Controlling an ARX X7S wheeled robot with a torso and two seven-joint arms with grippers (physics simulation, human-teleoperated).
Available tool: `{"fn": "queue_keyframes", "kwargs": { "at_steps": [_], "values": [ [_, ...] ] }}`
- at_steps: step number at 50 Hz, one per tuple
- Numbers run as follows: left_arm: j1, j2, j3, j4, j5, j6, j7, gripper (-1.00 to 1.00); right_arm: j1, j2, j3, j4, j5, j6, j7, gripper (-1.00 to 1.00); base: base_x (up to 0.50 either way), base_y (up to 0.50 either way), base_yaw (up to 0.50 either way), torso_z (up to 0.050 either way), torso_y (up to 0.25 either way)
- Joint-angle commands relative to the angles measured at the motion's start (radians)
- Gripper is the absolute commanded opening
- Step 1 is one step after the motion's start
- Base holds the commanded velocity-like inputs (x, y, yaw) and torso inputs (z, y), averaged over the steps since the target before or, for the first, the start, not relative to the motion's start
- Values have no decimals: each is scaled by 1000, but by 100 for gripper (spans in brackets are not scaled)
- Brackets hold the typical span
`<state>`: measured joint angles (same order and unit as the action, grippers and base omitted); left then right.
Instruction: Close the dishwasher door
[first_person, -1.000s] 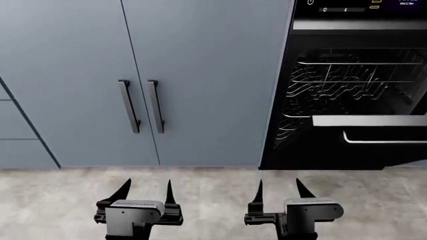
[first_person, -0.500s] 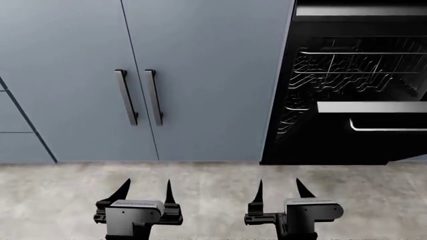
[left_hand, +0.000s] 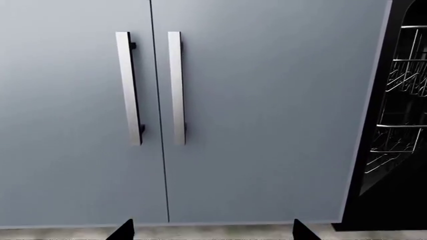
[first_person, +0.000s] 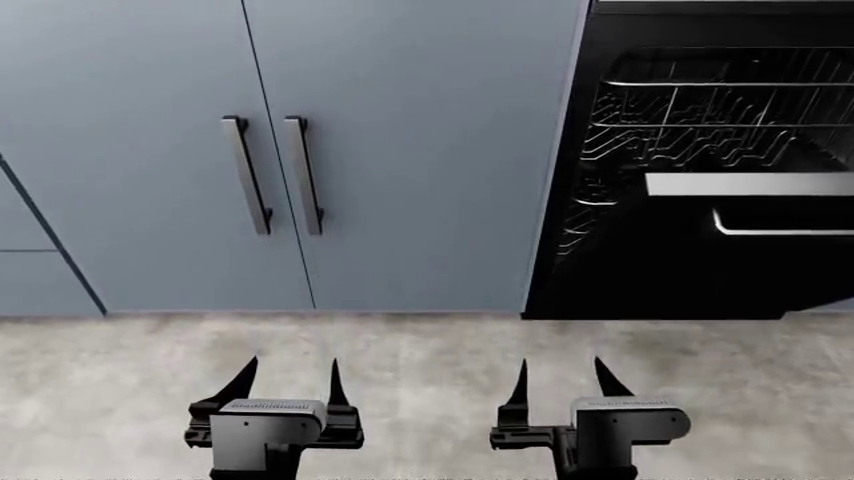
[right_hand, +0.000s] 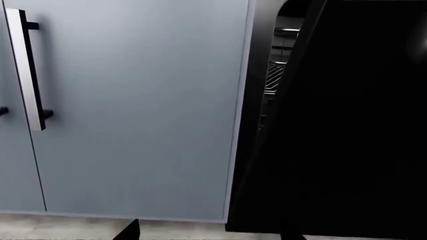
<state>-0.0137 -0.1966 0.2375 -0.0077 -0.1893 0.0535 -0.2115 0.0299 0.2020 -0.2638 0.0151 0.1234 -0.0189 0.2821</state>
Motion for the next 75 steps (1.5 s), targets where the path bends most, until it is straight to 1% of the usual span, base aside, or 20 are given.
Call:
{"fn": "queue_keyframes", "kwargs": {
  "at_steps": [1,75],
  "values": [
    [3,-5,3,10,0,-5,-13,100,-4,5,-2,-12,6,6,10,100,0,0,0,-50,0],
    [-7,-26,34,-5,-24,13,-38,100,7,26,-30,3,32,-14,35,100,0,0,0,-50,0]
  ]
}}
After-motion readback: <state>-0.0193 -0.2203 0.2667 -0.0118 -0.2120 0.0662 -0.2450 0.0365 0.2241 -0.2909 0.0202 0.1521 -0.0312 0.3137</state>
